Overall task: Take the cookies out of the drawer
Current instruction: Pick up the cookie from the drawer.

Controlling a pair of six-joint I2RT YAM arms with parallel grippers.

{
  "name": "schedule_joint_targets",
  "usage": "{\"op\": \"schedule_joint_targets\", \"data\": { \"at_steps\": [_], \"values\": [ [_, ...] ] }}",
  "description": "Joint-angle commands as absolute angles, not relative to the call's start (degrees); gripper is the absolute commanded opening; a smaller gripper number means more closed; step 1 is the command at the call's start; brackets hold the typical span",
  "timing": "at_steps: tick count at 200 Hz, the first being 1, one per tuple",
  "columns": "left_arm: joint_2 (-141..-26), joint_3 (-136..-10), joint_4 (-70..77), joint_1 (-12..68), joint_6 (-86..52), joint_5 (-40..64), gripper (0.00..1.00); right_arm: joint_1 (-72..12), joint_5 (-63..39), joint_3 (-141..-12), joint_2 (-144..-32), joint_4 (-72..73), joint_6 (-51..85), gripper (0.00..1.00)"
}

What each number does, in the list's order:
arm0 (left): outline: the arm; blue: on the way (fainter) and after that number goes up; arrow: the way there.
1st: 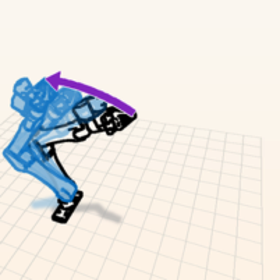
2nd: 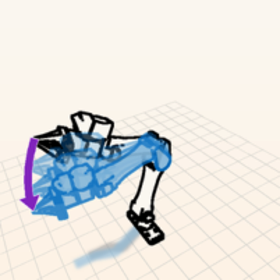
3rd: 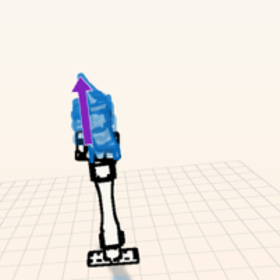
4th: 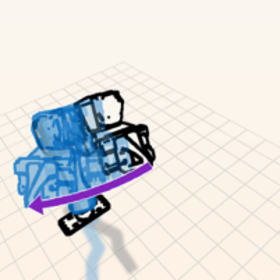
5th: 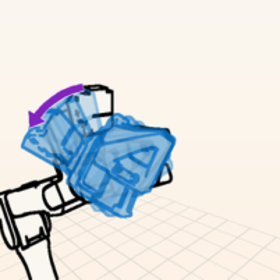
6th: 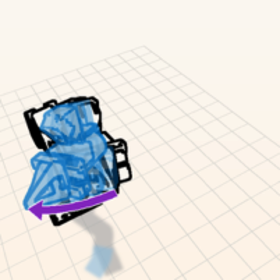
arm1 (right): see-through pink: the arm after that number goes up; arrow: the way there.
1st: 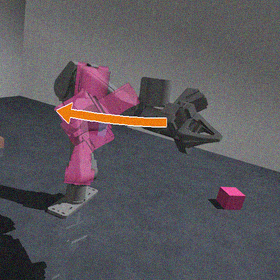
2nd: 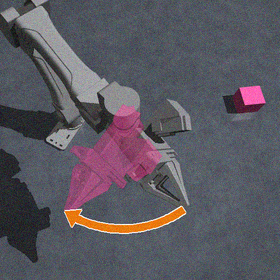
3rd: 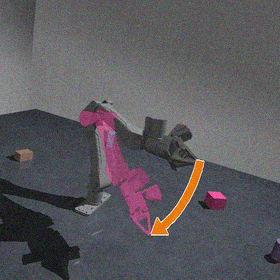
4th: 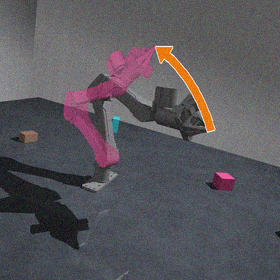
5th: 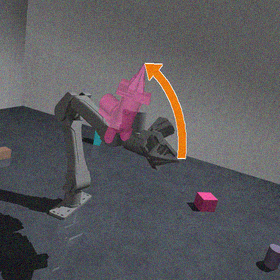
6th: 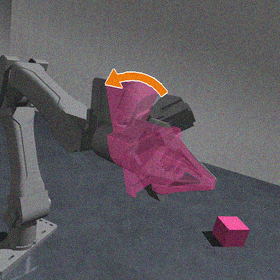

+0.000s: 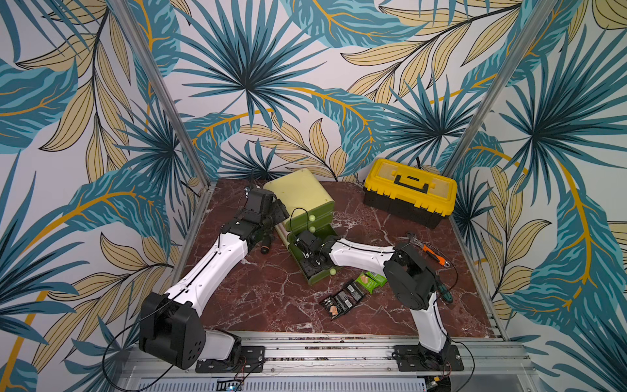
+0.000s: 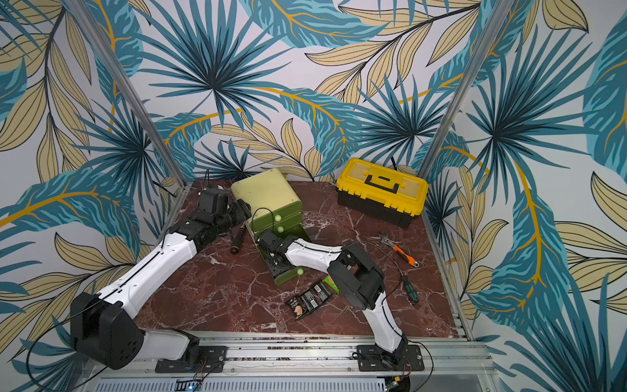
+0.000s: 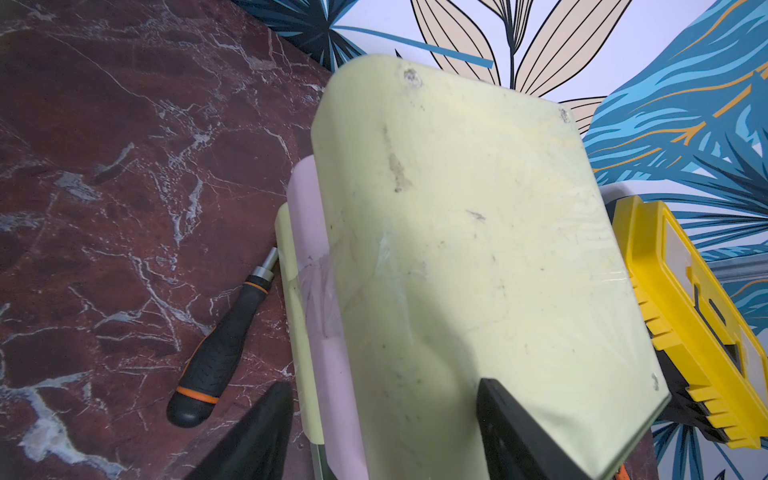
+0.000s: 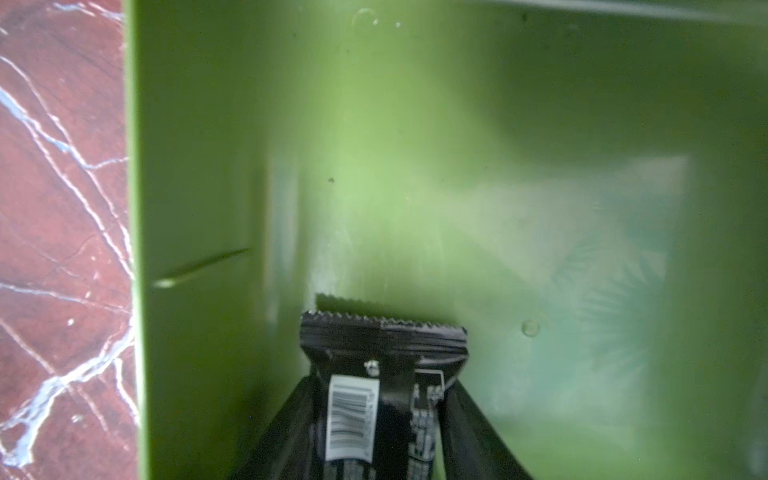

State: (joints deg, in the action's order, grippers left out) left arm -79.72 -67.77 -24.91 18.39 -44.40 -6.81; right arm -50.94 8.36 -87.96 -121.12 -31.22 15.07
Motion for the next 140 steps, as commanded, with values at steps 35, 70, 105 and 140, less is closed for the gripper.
{"op": "schedule_joint_targets", "data": {
  "at_steps": [35, 70, 105, 140],
  "values": [
    [-80.91, -68.25, -27.86, 18.27, -44.06, -8.00, 0.74, -50.98, 10.53, -87.92, -117.00, -32.19, 14.52, 0.42],
    [-80.81, -68.26, -27.77, 18.21, -44.13, -8.06, 0.74, -50.96, 11.54, -86.10, -112.67, -29.46, 14.02, 0.41],
    [-80.85, -68.16, -27.97, 18.20, -44.21, -8.26, 0.74, -51.24, 12.53, -84.28, -108.60, -27.02, 13.90, 0.41],
    [-80.93, -68.04, -27.70, 18.23, -44.39, -8.09, 0.74, -52.81, 12.37, -80.56, -103.00, -24.53, 13.31, 0.40]
  ]
}}
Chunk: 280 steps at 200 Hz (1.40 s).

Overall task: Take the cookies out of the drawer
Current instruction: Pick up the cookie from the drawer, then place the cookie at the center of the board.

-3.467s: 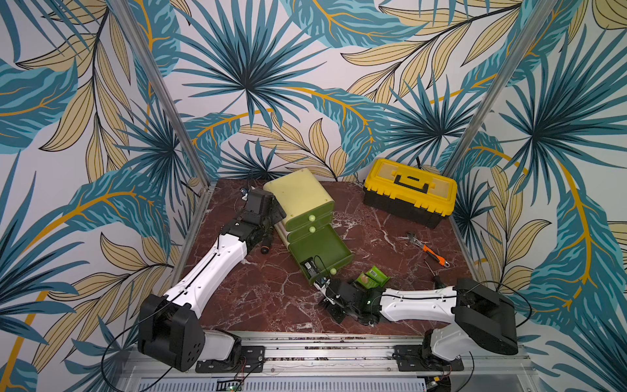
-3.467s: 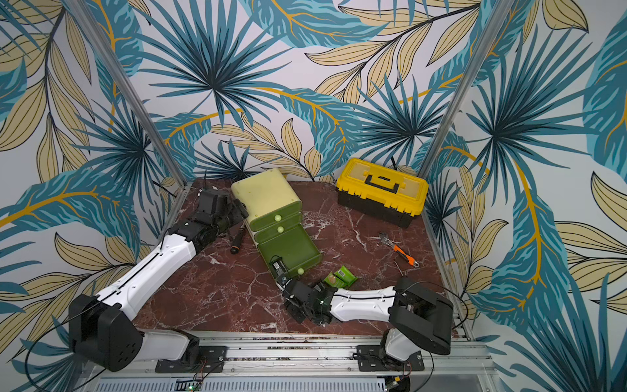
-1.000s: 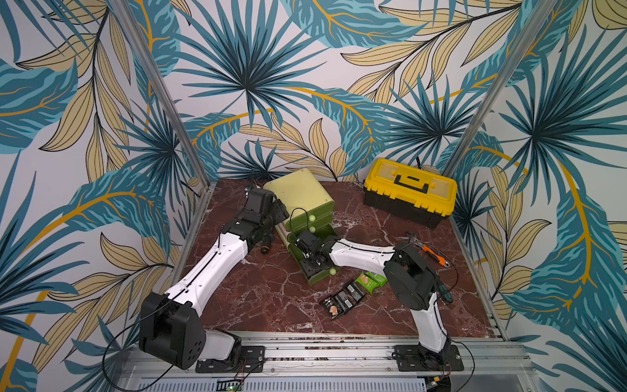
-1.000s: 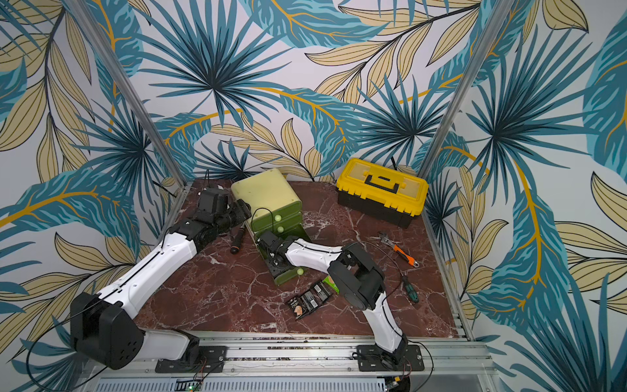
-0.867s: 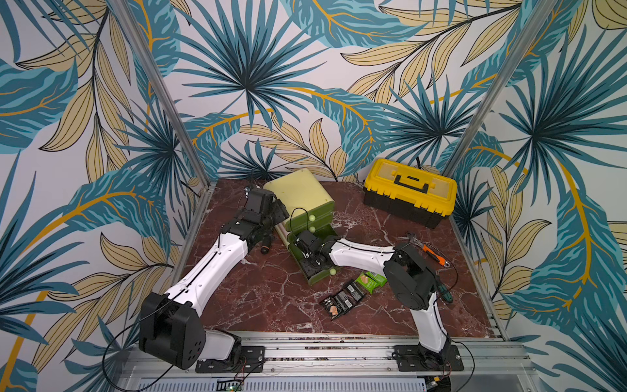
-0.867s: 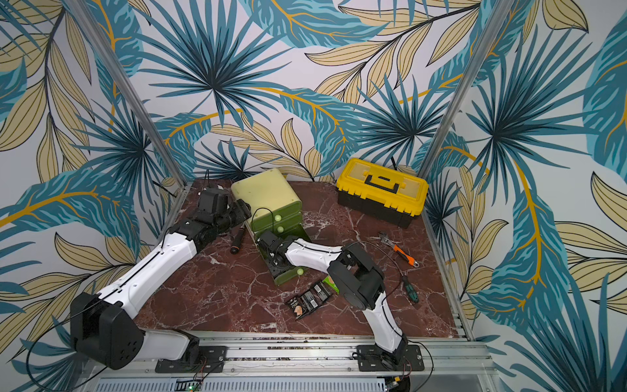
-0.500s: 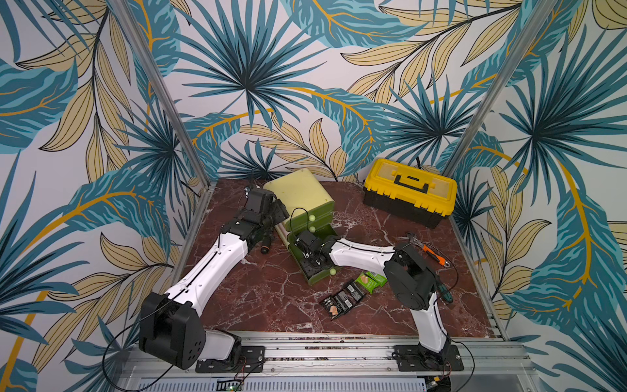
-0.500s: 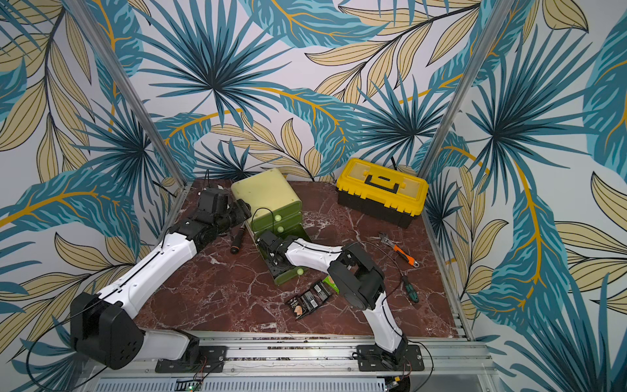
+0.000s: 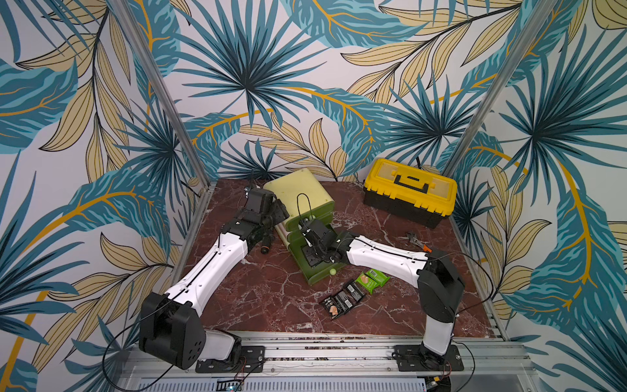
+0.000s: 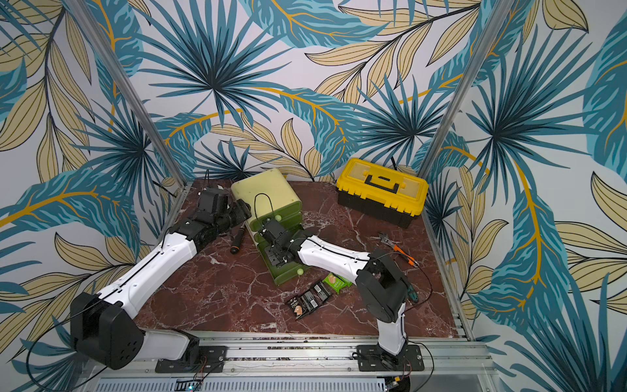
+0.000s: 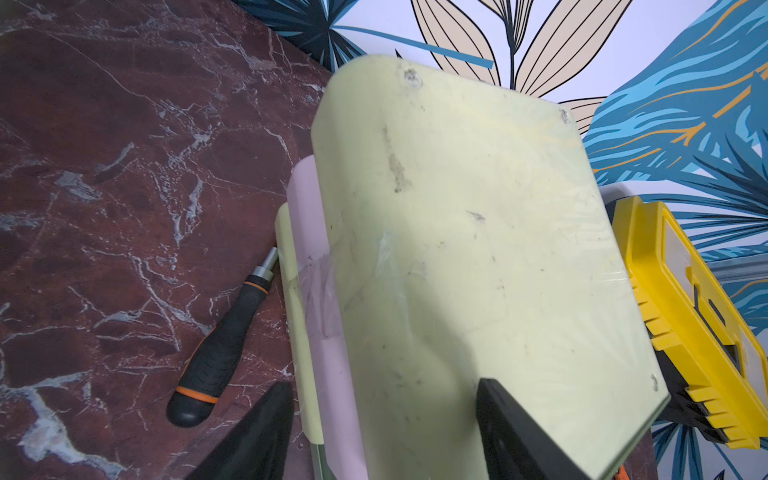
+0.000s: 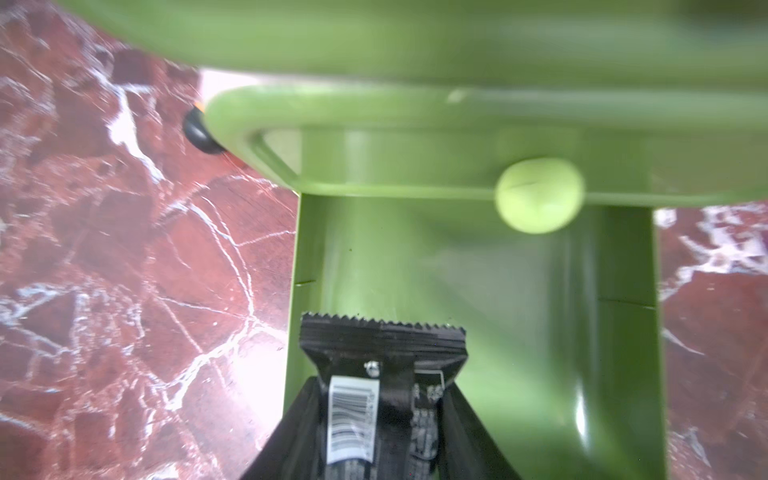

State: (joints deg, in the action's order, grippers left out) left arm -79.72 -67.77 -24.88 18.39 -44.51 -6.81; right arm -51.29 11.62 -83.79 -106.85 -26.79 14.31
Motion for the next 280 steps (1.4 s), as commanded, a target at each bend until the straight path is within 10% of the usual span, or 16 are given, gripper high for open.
{"op": "schedule_joint_targets", "data": {
  "at_steps": [1, 73, 197, 280],
  "values": [
    [-80.94, -68.08, -27.74, 18.21, -44.43, -8.09, 0.74, -52.91, 12.34, -80.36, -102.79, -24.48, 13.29, 0.40],
    [-80.79, -68.03, -27.53, 18.11, -44.65, -7.98, 0.74, -65.20, 13.67, -62.82, -91.10, -17.32, 12.90, 0.40],
    [-80.76, -68.03, -27.77, 18.11, -45.24, -7.65, 0.73, -68.98, 7.03, -60.96, -103.43, -19.57, 15.16, 0.41],
    [-81.10, -68.20, -27.68, 18.12, -45.26, -7.46, 0.73, -68.46, 15.07, -59.96, -91.73, -15.86, 13.61, 0.62]
  ]
}}
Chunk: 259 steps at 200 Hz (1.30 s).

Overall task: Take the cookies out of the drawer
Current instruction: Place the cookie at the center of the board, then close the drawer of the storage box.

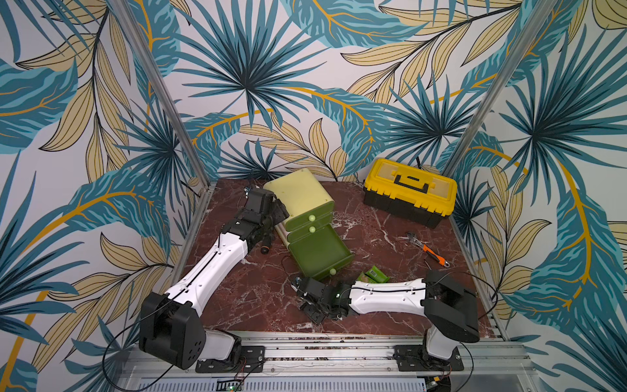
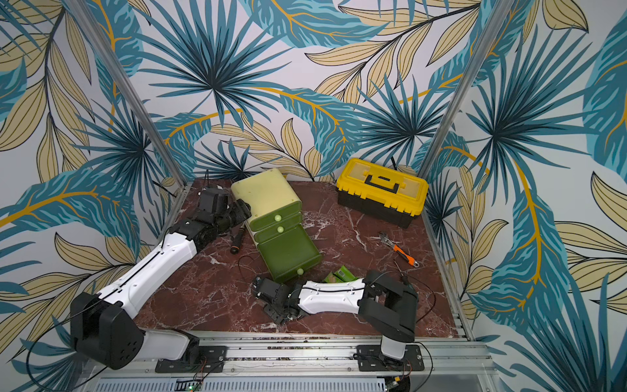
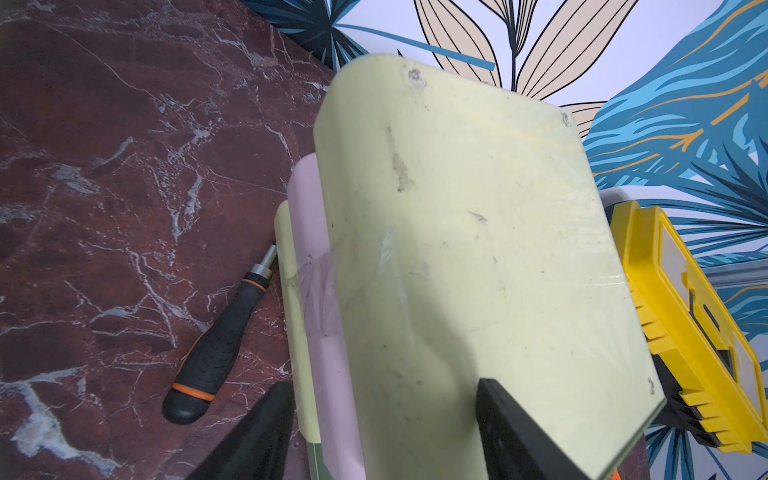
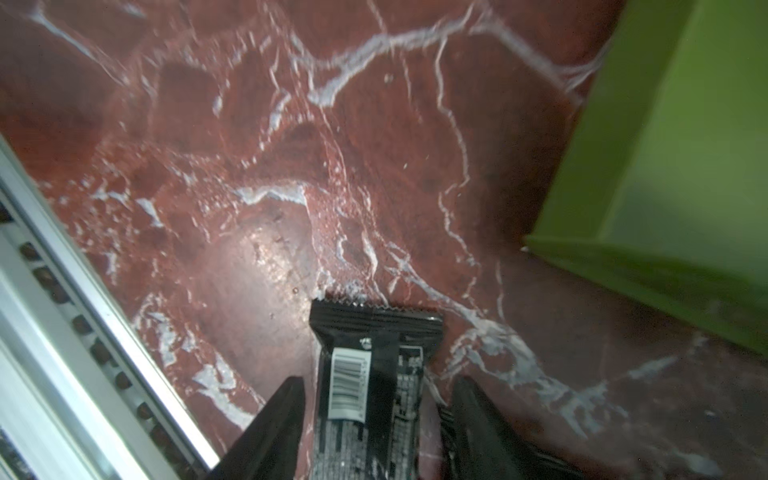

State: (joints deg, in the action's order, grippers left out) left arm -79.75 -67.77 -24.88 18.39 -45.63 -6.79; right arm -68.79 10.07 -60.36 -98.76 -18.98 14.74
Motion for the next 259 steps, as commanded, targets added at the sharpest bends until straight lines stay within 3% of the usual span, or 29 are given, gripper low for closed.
{"op": "schedule_joint_targets", "data": {
  "at_steps": [1, 45, 122, 259],
  "values": [
    [-81.11, -68.20, -27.68, 18.11, -45.22, -7.46, 0.73, -68.46, 15.31, -59.82, -91.43, -15.67, 13.44, 0.62],
    [-80.87, -67.88, -27.63, 18.15, -45.40, -7.36, 0.73, -65.46, 25.55, -44.81, -82.27, 2.34, 15.25, 0.61],
    [-80.69, -67.78, -27.44, 18.15, -45.27, -7.03, 0.73, -55.30, 16.85, -29.58, -82.93, 14.67, 18.99, 0.61],
    [-81.18, -67.86, -27.96, 18.11, -45.35, -7.08, 0.73, -48.92, 9.90, -38.44, -97.91, 28.80, 15.29, 0.49]
  ]
}}
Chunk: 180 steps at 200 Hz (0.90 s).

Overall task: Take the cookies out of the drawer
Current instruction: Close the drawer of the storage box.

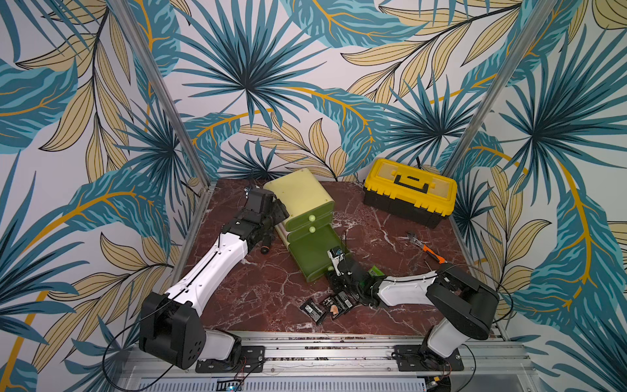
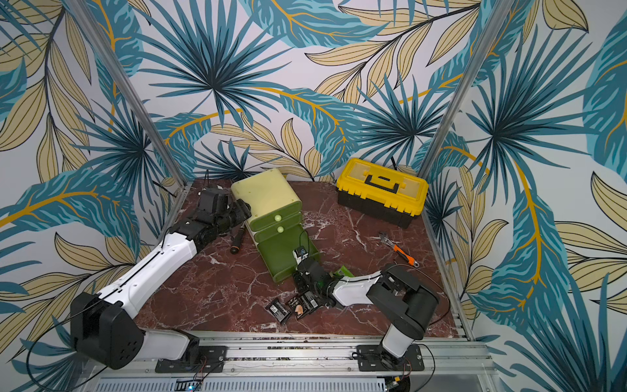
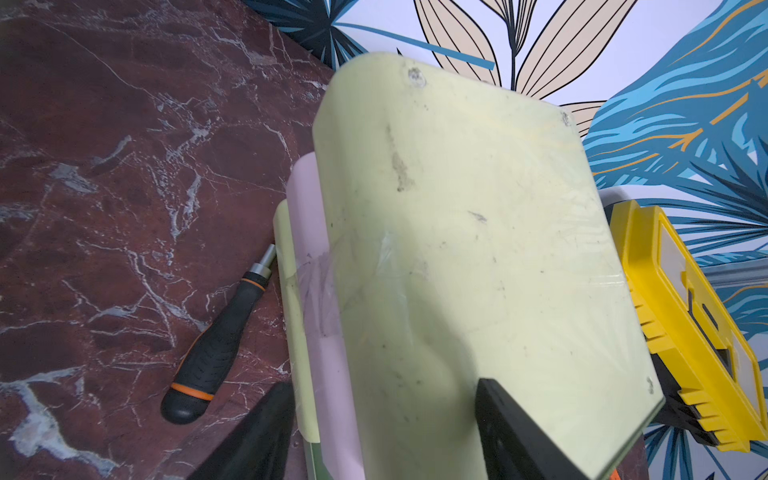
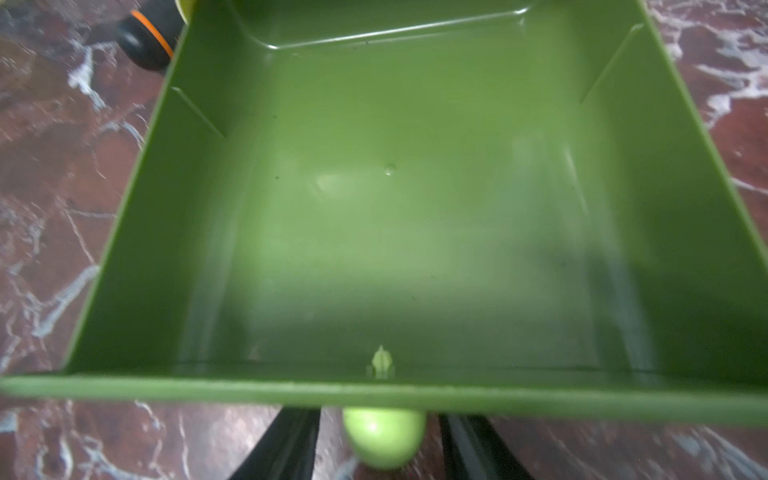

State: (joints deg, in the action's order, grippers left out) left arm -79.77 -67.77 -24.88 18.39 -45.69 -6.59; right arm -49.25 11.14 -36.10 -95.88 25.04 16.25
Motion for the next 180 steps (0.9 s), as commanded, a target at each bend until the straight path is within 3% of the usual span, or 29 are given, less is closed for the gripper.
{"op": "schedule_joint_targets", "data": {
  "at_steps": [1, 180],
  "values": [
    [-81.15, -67.86, -27.95, 18.11, -45.31, -7.05, 0.73, -48.89, 9.92, -38.56, -98.04, 28.90, 15.29, 0.49],
    [-81.38, -67.89, -28.82, 18.03, -45.00, -7.60, 0.73, -46.41, 15.03, -57.41, -119.30, 44.21, 19.51, 0.49]
  ]
}}
